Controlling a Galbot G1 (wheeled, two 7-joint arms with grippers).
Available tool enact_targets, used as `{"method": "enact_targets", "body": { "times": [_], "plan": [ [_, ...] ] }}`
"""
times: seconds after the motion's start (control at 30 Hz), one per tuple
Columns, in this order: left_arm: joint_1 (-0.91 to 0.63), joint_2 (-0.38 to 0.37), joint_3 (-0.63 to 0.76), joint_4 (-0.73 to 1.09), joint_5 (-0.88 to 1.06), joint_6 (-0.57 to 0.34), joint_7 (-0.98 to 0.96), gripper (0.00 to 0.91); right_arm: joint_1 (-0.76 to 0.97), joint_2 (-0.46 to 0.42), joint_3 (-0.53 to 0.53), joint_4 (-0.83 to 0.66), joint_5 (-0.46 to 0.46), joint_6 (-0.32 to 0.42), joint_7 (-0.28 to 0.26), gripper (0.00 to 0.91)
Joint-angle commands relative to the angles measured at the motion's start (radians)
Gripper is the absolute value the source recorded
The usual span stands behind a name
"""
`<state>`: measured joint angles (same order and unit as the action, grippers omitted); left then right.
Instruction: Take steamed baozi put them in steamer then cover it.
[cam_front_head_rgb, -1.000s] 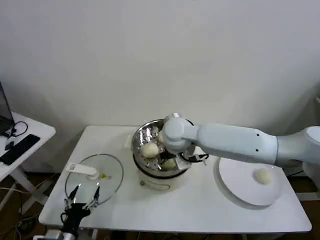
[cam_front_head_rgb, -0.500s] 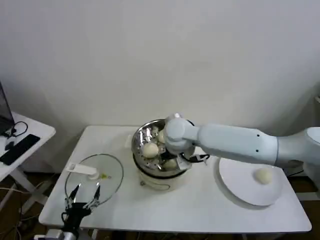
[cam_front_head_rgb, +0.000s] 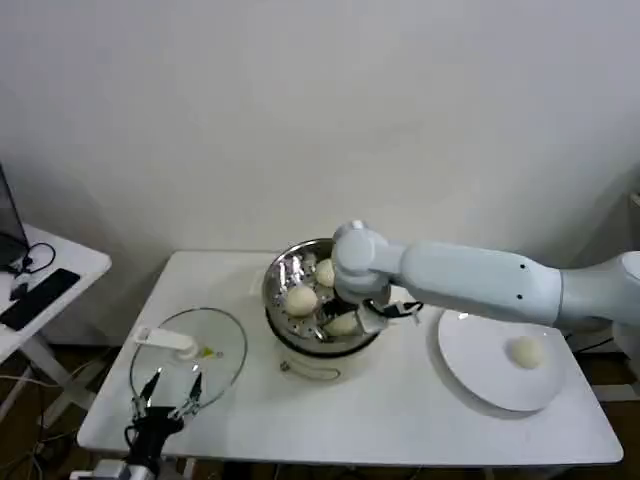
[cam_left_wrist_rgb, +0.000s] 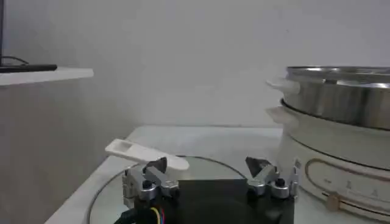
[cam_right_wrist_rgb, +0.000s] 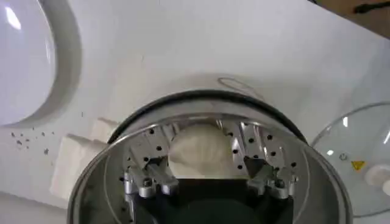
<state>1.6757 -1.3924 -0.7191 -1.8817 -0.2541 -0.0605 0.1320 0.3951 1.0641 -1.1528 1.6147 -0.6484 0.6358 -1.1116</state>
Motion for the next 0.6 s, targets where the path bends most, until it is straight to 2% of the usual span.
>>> {"method": "enact_targets", "body": {
  "times": [0.03,0.17,0.27,0.3,0.33,0.43,0.53,0.6],
  "plan": [
    [-0.002,0.002,-0.002,-0.003,-0.002,0.001,0.001,0.907,0.083,-0.024,-0.003,0.002,0.088,0.035,-0.002,0.907],
    [-0.009,0.004,-0.008,-0.002,-0.01,0.004,0.0,0.907,0.181,-0.052,-0.017,-0.015,0.187,0.042,-0.015,0.907],
    [-0.011,0.007,-0.01,-0.006,-0.012,0.006,0.0,0.907,0.258,-0.088,-0.044,-0.057,0.329,-0.007,-0.021,0.907],
    [-0.013,0.009,-0.01,-0.006,-0.012,0.007,0.0,0.907,0.303,-0.114,-0.075,-0.087,0.381,-0.074,-0.023,0.907],
    [-0.014,0.01,-0.01,-0.007,-0.012,0.007,0.0,0.907,0.332,-0.128,-0.12,-0.119,0.489,-0.12,-0.016,0.907],
    [-0.023,0.013,-0.012,-0.016,-0.022,0.02,-0.001,0.907,0.398,-0.201,-0.212,-0.184,0.747,-0.357,0.004,0.907],
    [-0.038,0.027,-0.012,-0.023,-0.03,0.028,-0.001,0.907,0.399,-0.264,-0.226,-0.218,0.844,-0.479,0.011,0.907],
    [-0.048,0.031,-0.01,-0.023,-0.03,0.03,0.0,0.907,0.393,-0.35,-0.235,-0.222,0.928,-0.612,0.003,0.907]
  ]
}}
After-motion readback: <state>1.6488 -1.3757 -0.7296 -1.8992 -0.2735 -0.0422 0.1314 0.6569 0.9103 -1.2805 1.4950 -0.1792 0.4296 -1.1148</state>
